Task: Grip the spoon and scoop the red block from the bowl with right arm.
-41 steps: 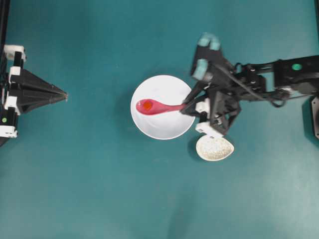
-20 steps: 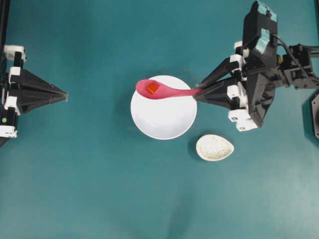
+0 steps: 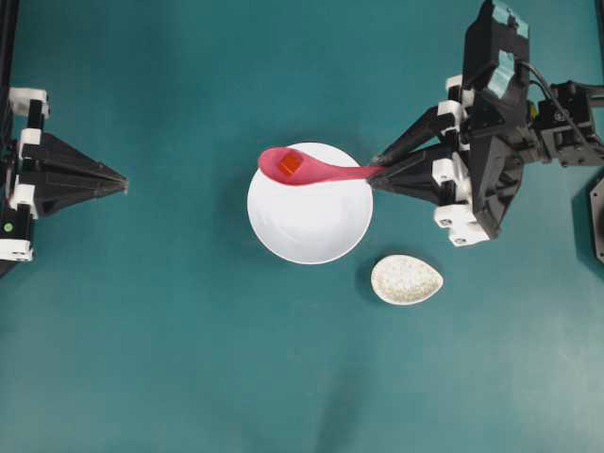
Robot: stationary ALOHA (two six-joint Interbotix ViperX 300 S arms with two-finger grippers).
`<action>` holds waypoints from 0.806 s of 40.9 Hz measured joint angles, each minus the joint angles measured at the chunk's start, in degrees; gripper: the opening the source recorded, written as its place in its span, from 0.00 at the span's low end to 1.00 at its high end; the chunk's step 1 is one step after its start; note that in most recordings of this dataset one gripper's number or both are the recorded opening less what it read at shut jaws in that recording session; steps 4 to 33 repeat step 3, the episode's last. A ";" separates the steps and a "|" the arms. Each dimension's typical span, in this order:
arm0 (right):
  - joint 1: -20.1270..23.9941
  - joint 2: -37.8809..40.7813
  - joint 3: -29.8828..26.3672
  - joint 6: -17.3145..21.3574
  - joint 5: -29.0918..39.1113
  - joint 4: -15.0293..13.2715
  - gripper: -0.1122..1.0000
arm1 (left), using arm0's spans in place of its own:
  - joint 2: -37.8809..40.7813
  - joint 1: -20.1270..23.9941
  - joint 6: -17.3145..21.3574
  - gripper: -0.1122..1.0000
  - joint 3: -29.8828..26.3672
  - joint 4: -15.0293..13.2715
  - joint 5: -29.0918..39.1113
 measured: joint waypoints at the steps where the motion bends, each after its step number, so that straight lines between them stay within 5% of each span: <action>1: -0.09 0.00 0.00 0.00 0.09 -0.18 0.32 | -0.26 0.00 0.09 0.10 0.00 0.00 0.44; 33: -0.26 -0.09 0.09 0.00 0.09 -0.18 0.32 | -0.97 0.00 0.09 0.10 0.00 0.00 1.58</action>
